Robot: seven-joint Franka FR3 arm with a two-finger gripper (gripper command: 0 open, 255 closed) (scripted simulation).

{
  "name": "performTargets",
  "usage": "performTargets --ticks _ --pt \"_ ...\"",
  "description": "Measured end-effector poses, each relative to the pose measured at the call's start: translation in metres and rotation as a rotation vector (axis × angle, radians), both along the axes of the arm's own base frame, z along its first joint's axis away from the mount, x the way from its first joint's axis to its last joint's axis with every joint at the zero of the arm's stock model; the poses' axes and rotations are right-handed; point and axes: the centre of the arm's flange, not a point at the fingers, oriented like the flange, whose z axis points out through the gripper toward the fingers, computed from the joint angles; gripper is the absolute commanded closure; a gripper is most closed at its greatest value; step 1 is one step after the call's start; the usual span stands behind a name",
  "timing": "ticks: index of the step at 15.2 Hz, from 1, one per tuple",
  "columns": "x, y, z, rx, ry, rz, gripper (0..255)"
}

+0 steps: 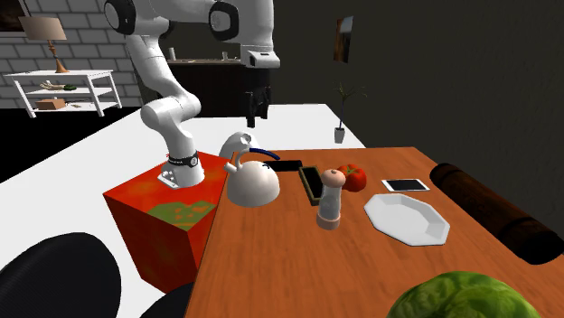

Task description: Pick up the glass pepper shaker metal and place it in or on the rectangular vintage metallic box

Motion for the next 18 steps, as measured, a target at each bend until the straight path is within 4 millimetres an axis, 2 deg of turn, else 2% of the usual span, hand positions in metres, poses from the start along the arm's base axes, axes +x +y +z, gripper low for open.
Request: performTargets --ticks 7,18 --pt "0.085 -0.027 -0.029 0.068 -0.016 0.025 0" --pt "0.217 -0.056 -0.08 0.174 -0.041 0.064 0"
